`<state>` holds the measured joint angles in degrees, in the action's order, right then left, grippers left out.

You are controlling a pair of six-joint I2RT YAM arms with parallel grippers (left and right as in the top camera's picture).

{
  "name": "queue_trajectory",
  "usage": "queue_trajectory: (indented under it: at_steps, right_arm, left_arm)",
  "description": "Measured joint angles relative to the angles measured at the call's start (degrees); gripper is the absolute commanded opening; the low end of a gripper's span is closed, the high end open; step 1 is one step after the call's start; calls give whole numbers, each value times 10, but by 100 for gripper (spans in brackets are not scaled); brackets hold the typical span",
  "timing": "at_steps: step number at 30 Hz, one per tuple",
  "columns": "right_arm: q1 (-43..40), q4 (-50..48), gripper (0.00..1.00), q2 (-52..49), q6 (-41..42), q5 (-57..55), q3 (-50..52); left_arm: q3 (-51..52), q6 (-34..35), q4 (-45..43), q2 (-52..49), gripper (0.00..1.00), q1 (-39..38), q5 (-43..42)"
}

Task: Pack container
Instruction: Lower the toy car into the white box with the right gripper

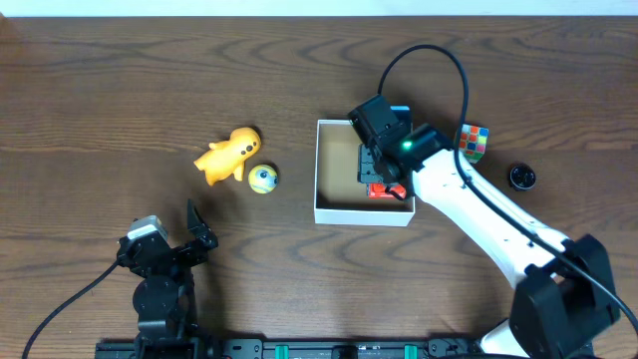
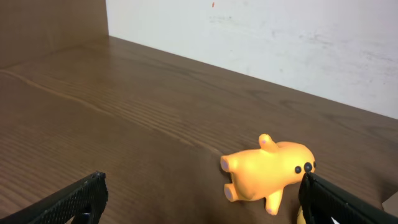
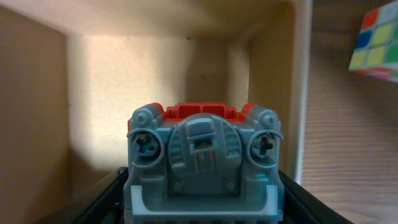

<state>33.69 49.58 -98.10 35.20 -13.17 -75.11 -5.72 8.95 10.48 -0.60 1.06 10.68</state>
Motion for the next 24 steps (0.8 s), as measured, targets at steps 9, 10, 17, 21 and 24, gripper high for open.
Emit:
queue_trajectory:
  at_steps: [9,10,17,21,24]
  right_arm:
    - [0,20,44,-5,2,1,0]
    - [0,23,44,-5,2,3,0]
    - [6,25,45,-5,2,3,0]
    - [11,24,45,-5,2,4,0]
    - [11,24,45,-7,2,5,0]
  left_arm:
    - [0,0,0,0,98,0,0]
    - [0,0,0,0,98,0,0]
    - [0,0,0,0,98,0,0]
    - [0,0,0,0,98,0,0]
    - [0,0,0,0,98,0,0]
